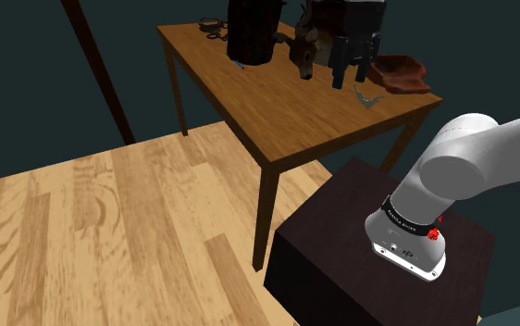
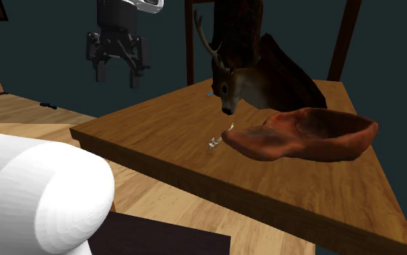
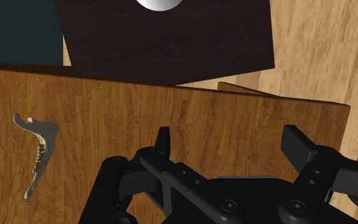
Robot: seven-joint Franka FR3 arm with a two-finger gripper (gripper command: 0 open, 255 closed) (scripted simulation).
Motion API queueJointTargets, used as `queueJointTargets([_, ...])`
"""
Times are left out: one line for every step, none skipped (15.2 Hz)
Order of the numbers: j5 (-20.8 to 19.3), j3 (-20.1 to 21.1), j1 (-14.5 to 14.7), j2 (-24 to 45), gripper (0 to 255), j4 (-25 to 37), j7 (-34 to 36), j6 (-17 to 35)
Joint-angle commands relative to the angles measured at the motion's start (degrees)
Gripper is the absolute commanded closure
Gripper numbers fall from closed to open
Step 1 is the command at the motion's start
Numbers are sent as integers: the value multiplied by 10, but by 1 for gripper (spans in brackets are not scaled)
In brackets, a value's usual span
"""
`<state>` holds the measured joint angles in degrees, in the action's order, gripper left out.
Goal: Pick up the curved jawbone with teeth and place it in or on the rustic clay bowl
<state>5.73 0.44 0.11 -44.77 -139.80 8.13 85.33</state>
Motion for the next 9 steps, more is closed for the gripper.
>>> queueJointTargets([0,0,0,0,0,0,0,0])
queueJointTargets([-6,-16,-7,-4,0,-8,-13,11])
queueJointTargets([-11,-33,-15,-8,0,-15,-26,21])
queueJointTargets([-16,-50,-22,-10,0,-21,-38,32])
queueJointTargets([-21,-66,-29,-11,0,-27,-51,43])
queueJointTargets([-26,-83,-37,-12,0,-32,-65,55])
queueJointTargets([-30,-101,-44,-11,0,-36,-78,66])
queueJointTargets([-34,-118,-51,-9,0,-40,-91,78])
queueJointTargets([-37,-136,-57,-6,0,-43,-105,89])
